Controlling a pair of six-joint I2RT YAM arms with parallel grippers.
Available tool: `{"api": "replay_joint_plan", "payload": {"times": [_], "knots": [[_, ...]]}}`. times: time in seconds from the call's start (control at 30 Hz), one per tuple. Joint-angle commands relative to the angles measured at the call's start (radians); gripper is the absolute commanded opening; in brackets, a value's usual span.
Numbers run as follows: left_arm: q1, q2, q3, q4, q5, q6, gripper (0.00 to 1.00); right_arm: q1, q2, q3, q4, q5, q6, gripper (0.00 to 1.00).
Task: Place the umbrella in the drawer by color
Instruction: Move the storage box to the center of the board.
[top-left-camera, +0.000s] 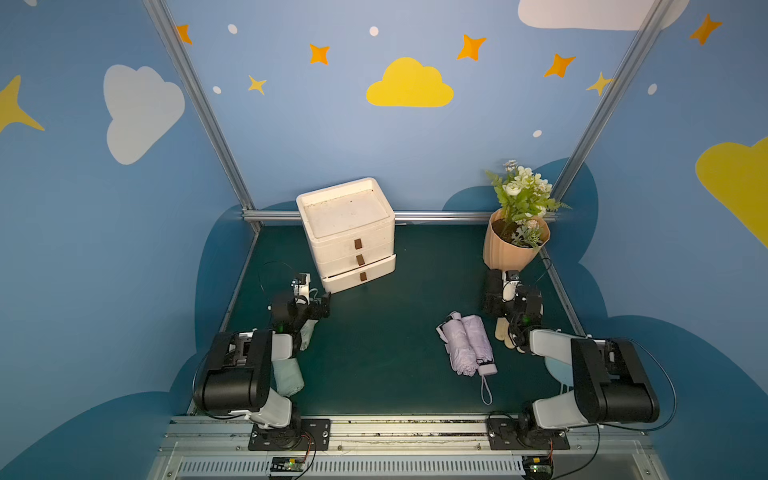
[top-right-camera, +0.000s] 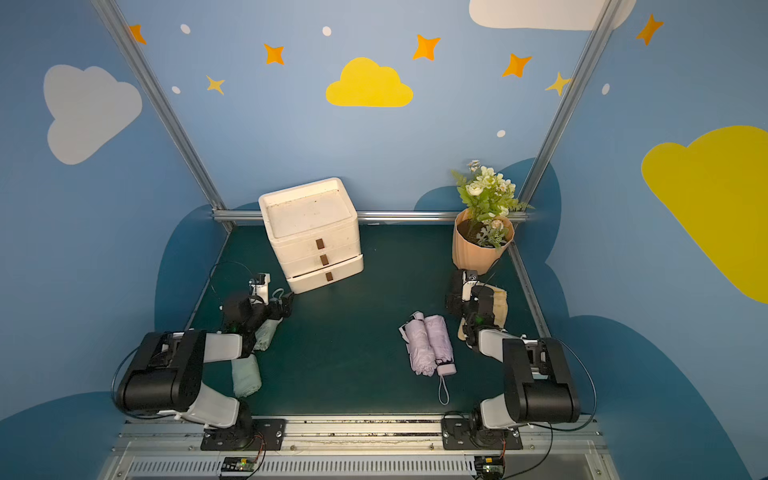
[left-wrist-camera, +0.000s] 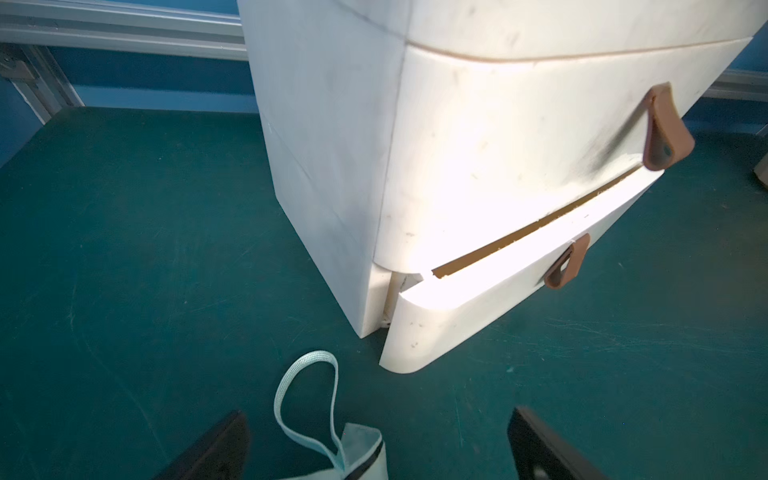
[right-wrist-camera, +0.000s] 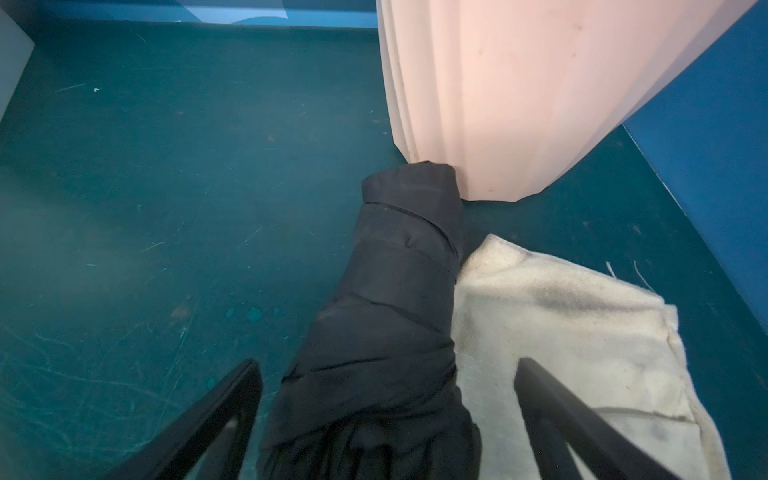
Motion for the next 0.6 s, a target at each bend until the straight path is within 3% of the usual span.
{"api": "replay_joint_plan", "payload": {"times": [0.0,0.23,0.37,0.57], "knots": [[-0.004,0.006,0.023,0.004,-0.01,0.002,1.0,0.0,0.012,0.019,0.02,0.001,0.001,0.99],[-0.002,0.006,0.023,0.002,-0.01,0.0,1.0,-0.007,0.006,0.025,0.016,0.002,0.015,0.99],[-0.002,-0.013,0.023,0.004,-0.023,-0.008,1.0,-0.023,-0.089,0.07,-0.134,0.014,0.047,0.99],[-0.008,-0.286,-0.02,-0.131,-0.147,-0.048,1.0,-0.025,-0.341,0.119,-0.334,-0.068,0.165,0.98]]}}
